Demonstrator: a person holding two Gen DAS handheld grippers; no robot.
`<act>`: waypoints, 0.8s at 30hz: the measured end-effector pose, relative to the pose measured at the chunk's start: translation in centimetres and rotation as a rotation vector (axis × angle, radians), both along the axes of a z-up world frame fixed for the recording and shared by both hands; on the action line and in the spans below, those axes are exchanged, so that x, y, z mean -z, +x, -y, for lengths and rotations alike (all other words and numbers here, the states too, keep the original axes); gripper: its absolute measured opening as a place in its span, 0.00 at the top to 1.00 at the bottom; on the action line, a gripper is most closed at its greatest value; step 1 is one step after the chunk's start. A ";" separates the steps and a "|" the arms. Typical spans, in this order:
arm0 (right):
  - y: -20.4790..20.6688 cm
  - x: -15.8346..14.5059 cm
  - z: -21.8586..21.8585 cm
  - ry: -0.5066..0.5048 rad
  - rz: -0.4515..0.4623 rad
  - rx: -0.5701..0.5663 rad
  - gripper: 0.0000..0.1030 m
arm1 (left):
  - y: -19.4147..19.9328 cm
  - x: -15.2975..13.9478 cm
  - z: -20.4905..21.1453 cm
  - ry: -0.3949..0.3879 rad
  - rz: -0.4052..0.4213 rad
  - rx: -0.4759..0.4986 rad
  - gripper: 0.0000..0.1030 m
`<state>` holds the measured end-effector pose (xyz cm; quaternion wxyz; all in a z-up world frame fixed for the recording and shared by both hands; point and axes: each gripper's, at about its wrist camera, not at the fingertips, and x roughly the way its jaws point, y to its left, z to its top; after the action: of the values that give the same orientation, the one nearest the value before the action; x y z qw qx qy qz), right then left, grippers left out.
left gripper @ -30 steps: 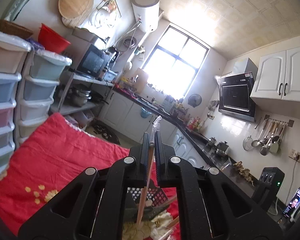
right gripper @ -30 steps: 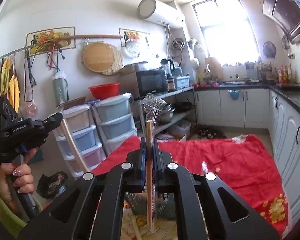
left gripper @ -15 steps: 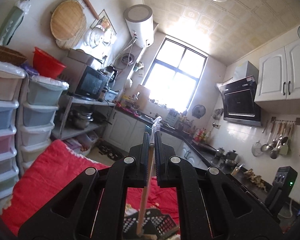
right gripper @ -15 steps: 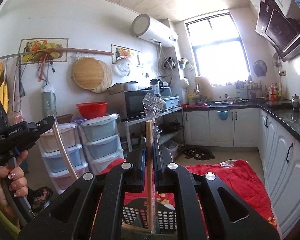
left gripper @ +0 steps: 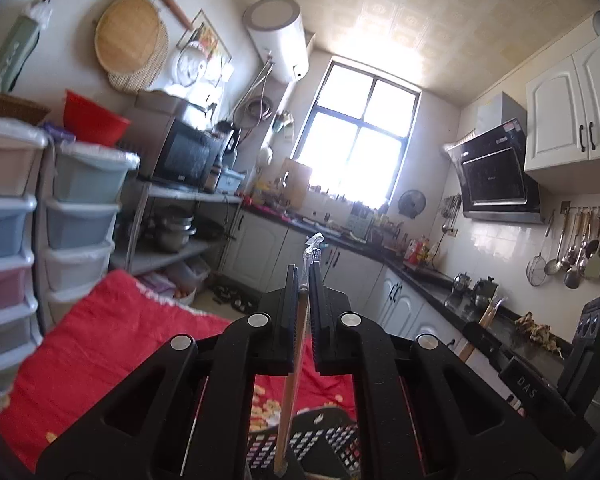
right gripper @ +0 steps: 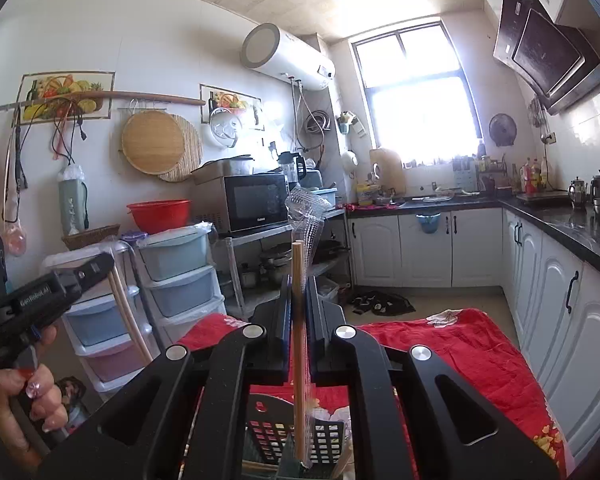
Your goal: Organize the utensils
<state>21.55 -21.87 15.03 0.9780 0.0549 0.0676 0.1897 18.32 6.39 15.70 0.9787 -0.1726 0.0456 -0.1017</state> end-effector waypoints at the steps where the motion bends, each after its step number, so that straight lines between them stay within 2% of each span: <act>1: 0.1 0.4 -0.1 -0.006 0.005 0.005 0.94 | 0.1 0.4 0.0 0.001 -0.006 -0.002 0.97; 9: 0.4 3.0 -0.9 -0.050 0.016 0.028 0.94 | 0.6 3.0 0.6 0.036 -0.041 -0.027 0.97; 24: 1.0 6.0 -1.5 -0.043 -0.087 0.033 0.92 | 1.2 5.7 0.3 0.024 -0.124 -0.005 0.97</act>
<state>22.60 -20.38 9.06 0.9780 0.0433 0.1133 0.1695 19.50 6.05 9.95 0.9762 -0.1668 0.1068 -0.0880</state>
